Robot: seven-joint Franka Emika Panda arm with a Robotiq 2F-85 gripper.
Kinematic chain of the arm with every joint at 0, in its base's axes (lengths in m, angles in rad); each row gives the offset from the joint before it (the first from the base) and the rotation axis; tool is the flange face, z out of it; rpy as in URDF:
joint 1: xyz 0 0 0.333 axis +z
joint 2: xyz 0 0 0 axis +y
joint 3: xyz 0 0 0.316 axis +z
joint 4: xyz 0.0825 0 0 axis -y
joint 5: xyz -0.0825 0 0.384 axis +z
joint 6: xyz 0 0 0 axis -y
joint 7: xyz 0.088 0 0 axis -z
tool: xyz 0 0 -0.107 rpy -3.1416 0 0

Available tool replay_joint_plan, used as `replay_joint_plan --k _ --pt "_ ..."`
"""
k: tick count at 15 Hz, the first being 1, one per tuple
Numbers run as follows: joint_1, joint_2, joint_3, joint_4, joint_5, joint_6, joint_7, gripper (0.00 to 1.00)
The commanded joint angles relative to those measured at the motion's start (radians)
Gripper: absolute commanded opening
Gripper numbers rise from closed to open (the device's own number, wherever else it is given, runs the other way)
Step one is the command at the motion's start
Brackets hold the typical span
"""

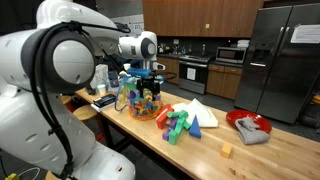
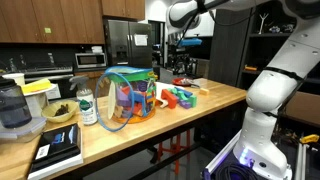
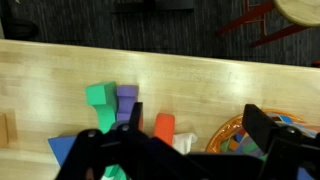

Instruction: Pick up one orange cylindrical block stand from the clear block bag and put it on the table

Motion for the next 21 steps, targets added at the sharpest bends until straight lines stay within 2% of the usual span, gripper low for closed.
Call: replay_joint_plan --k 1,14,21 --pt "0.008 0.001 -0.007 0.002 -0.002 -0.001 0.002 1.0" --pt "0.008 0.001 -0.007 0.003 -0.002 -0.001 0.002 1.0" --pt "0.029 0.092 0.004 0.219 -0.048 0.039 -0.057 1.0"
